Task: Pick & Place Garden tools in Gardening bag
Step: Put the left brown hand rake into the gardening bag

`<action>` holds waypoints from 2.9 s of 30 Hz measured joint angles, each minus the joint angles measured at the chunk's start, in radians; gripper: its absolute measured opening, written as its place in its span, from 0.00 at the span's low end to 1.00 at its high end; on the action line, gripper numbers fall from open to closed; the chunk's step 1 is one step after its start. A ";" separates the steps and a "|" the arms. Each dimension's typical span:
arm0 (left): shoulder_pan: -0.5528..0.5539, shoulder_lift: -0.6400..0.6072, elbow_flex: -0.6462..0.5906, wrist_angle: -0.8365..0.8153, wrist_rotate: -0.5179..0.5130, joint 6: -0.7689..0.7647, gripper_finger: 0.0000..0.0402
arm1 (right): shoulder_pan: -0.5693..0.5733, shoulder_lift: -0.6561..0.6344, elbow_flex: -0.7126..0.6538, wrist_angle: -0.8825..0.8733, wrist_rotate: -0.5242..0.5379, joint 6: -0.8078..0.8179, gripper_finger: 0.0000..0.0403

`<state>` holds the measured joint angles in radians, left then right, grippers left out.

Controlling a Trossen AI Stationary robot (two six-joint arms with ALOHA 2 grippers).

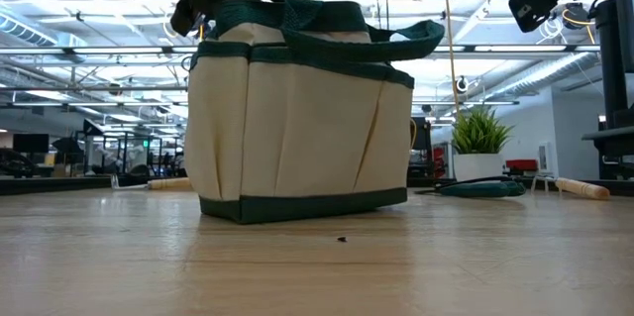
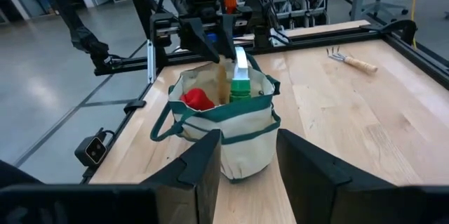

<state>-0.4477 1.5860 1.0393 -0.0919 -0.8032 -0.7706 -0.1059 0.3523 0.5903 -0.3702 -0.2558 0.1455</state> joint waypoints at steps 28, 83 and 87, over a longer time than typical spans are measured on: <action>0.053 -0.286 0.019 -0.196 -0.194 0.273 0.43 | 0.000 0.000 0.000 -0.001 -0.003 0.000 0.32; 1.206 -0.377 -0.211 -0.545 0.680 0.564 0.43 | 0.000 -0.079 -0.312 0.453 -0.037 0.108 0.32; 1.289 -0.357 -0.211 -0.528 0.696 0.576 0.43 | 0.000 -0.120 -0.344 0.479 -0.038 0.122 0.32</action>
<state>0.8415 1.2295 0.8284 -0.6197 -0.1077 -0.1945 -0.1059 0.2318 0.2468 0.1084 -0.2933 0.2677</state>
